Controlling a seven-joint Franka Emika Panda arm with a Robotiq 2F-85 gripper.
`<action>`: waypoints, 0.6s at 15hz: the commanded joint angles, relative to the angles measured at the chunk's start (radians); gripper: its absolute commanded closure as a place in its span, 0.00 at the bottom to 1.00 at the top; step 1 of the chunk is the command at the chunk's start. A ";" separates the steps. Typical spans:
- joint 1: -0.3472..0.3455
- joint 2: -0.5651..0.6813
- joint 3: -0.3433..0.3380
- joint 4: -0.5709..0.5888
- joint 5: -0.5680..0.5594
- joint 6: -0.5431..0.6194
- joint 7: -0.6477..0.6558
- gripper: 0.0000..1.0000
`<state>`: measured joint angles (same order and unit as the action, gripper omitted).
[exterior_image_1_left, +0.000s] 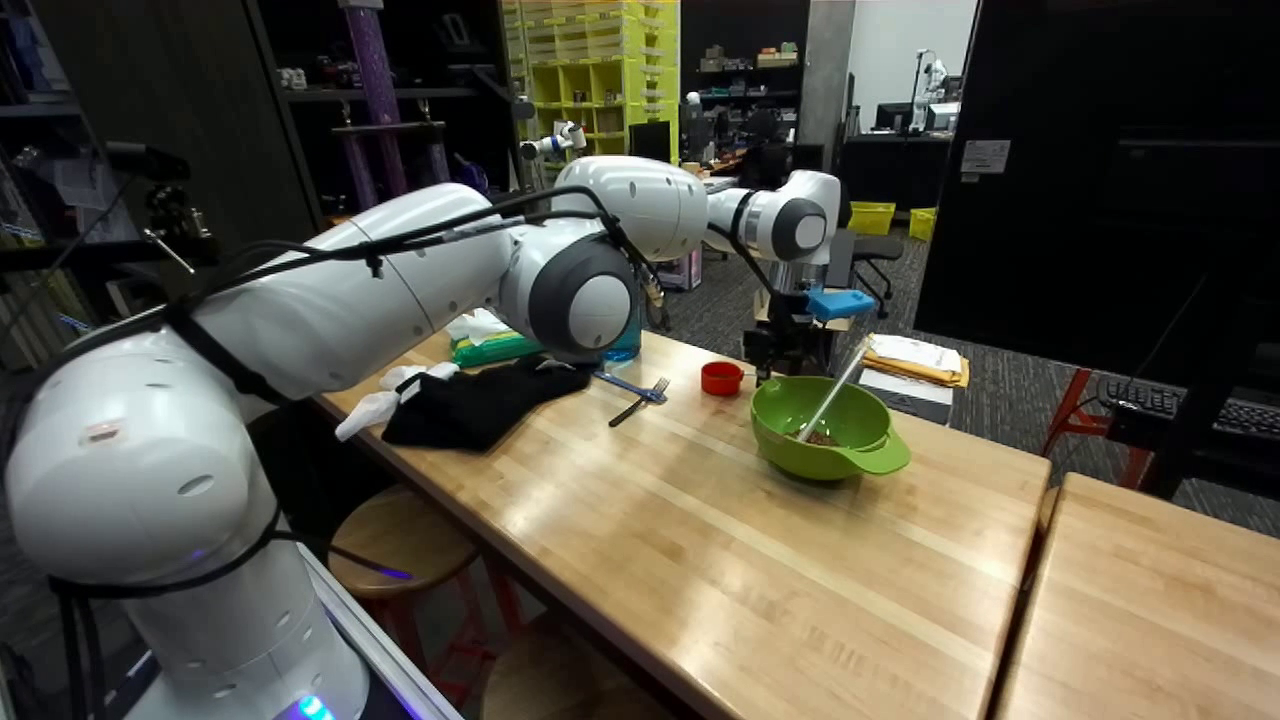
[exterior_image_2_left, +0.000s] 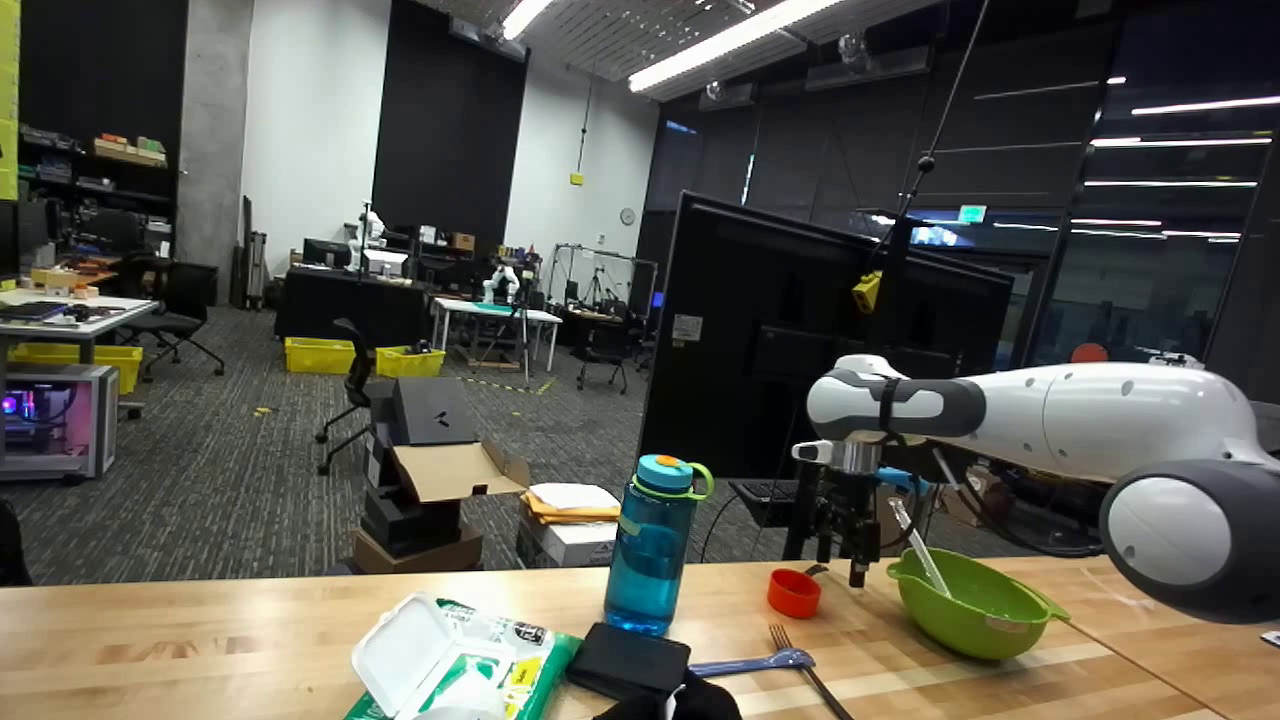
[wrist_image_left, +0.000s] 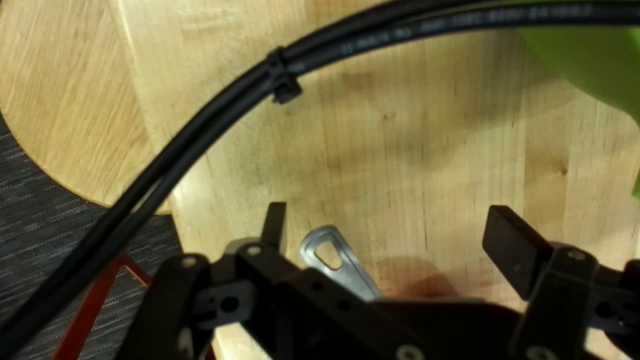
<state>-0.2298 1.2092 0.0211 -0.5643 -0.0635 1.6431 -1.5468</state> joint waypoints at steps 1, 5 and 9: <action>-0.004 0.011 0.006 0.012 0.004 0.000 -0.018 0.00; 0.001 0.018 0.004 0.016 0.001 0.001 -0.023 0.00; 0.008 0.017 0.001 0.020 -0.004 0.000 -0.027 0.00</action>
<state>-0.2277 1.2219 0.0214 -0.5638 -0.0634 1.6433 -1.5611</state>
